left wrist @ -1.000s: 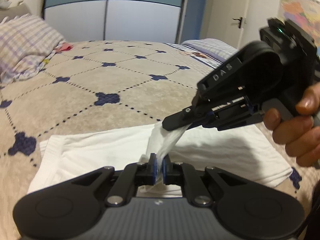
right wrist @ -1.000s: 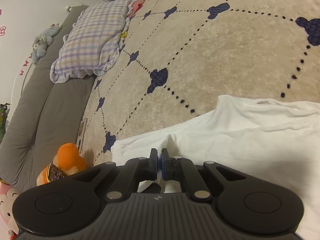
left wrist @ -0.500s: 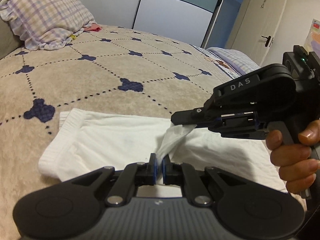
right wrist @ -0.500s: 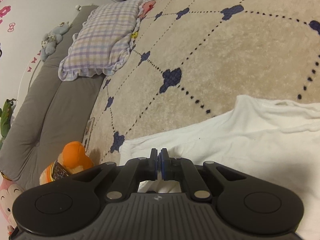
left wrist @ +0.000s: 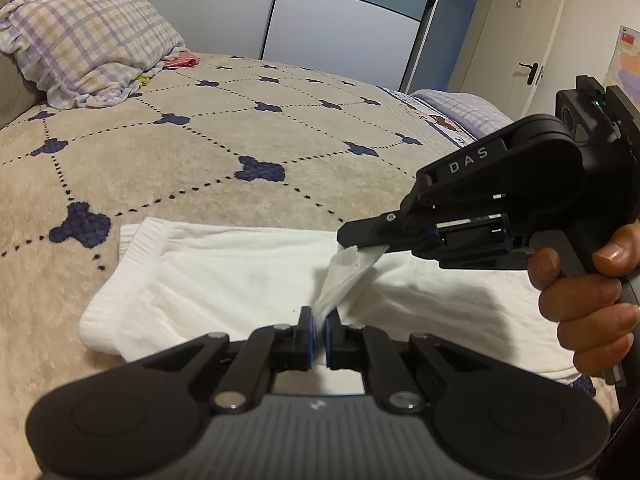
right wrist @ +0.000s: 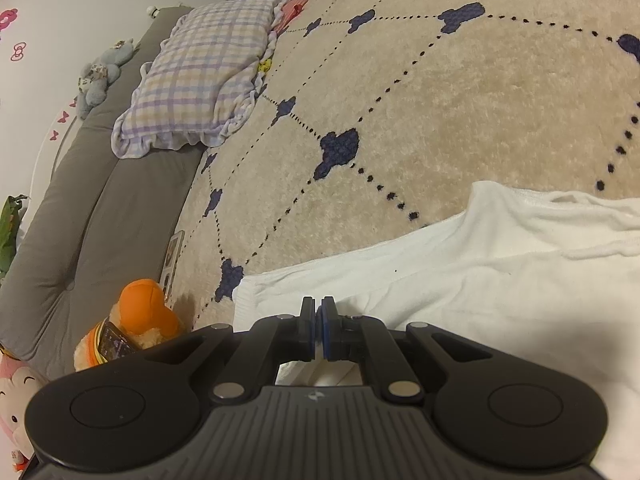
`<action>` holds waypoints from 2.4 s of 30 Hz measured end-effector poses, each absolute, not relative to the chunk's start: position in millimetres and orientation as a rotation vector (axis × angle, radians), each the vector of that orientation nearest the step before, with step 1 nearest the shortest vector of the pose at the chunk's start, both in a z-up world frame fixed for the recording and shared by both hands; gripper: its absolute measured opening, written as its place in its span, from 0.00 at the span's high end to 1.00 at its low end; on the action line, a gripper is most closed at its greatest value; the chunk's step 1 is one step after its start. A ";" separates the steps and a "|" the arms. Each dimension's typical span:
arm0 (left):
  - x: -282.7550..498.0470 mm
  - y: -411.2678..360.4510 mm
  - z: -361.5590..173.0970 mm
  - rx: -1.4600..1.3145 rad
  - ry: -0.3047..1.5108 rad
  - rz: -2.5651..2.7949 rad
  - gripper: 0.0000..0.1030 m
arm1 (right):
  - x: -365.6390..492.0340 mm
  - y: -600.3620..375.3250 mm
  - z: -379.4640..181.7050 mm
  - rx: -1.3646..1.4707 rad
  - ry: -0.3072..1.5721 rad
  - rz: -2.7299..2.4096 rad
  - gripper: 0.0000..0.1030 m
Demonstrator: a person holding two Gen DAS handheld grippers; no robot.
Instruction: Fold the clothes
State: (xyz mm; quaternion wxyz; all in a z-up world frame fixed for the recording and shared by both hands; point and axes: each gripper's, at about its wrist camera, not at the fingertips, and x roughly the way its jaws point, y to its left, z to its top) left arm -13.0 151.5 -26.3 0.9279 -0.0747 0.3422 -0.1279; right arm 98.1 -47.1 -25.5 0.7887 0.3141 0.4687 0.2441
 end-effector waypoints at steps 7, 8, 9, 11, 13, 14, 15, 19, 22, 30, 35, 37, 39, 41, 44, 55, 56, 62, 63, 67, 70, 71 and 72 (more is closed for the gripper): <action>-12.7 153.3 -25.8 -0.155 0.701 -0.262 0.95 | 97.3 -48.0 -25.4 0.684 1.004 0.530 0.96; -13.1 153.5 -26.0 -0.156 0.700 -0.262 0.95 | 97.2 -48.1 -25.3 0.685 1.005 0.531 0.96; -13.3 153.7 -26.4 -0.156 0.699 -0.262 0.95 | 97.3 -48.1 -25.3 0.685 1.006 0.532 0.96; -13.8 153.9 -27.2 -0.157 0.698 -0.263 0.95 | 97.4 -48.0 -25.4 0.685 1.008 0.531 0.96; -14.2 153.4 -28.0 -0.154 0.697 -0.265 0.95 | 97.8 -48.7 -25.5 0.686 1.013 0.527 0.96; -14.5 153.0 -28.3 -0.152 0.696 -0.265 0.95 | 97.9 -49.2 -25.6 0.687 1.015 0.524 0.96; -14.6 152.4 -28.4 -0.149 0.696 -0.265 0.95 | 97.9 -50.1 -25.7 0.689 1.016 0.522 0.96; -15.6 149.7 -28.2 -0.129 0.689 -0.265 0.95 | 97.8 -51.0 -24.5 0.687 1.020 0.523 0.96; -16.2 146.0 -28.7 -0.100 0.683 -0.262 0.95 | 98.0 -51.0 -23.4 0.672 1.034 0.515 0.92; -18.3 134.7 -29.1 -0.019 0.659 -0.269 0.94 | 96.3 -51.1 -22.1 0.682 1.089 0.549 0.61; -20.6 131.4 -27.7 -0.001 0.644 -0.278 0.94 | 91.7 -37.0 -24.2 0.604 1.105 0.563 0.63; -20.6 131.8 -27.9 0.000 0.651 -0.275 0.94 | 90.0 -32.1 -27.2 0.576 1.110 0.561 0.88; -20.3 132.4 -28.7 0.001 0.662 -0.271 0.94 | 89.2 -30.1 -30.4 0.578 1.114 0.560 0.95; -20.6 133.3 -28.0 -0.006 0.664 -0.263 0.94 | 88.1 -29.8 -31.6 0.583 1.104 0.553 0.96; -21.0 141.2 -24.7 -0.058 0.662 -0.245 0.95 | 87.5 -26.6 -27.5 0.587 1.072 0.561 0.96; -10.5 200.9 -17.5 -0.278 0.692 -0.190 0.95 | 98.3 14.4 -13.7 0.554 1.024 0.607 0.96; -9.9 206.7 -17.3 -0.294 0.697 -0.181 0.95 | 100.1 19.3 -13.3 0.553 1.026 0.612 0.96; -3.2 235.8 -19.5 -0.367 0.732 -0.110 0.95 | 108.0 52.1 -13.9 0.523 1.040 0.636 0.96; -2.2 239.5 -19.6 -0.372 0.735 -0.098 0.95 | 109.5 56.9 -14.7 0.518 1.044 0.638 0.96; 1.2 246.8 -19.9 -0.358 0.740 -0.059 0.95 | 115.4 71.9 -17.4 0.508 1.056 0.646 0.96; 5.8 247.5 -23.1 -0.341 0.759 -0.036 0.95 | 119.6 79.7 -19.8 0.496 1.070 0.636 0.96; 7.0 247.0 -24.1 -0.334 0.764 -0.029 0.95 | 121.0 81.8 -21.0 0.491 1.076 0.632 0.96; 7.9 246.6 -24.7 -0.327 0.768 -0.022 0.95 | 122.2 83.8 -22.1 0.486 1.081 0.627 0.95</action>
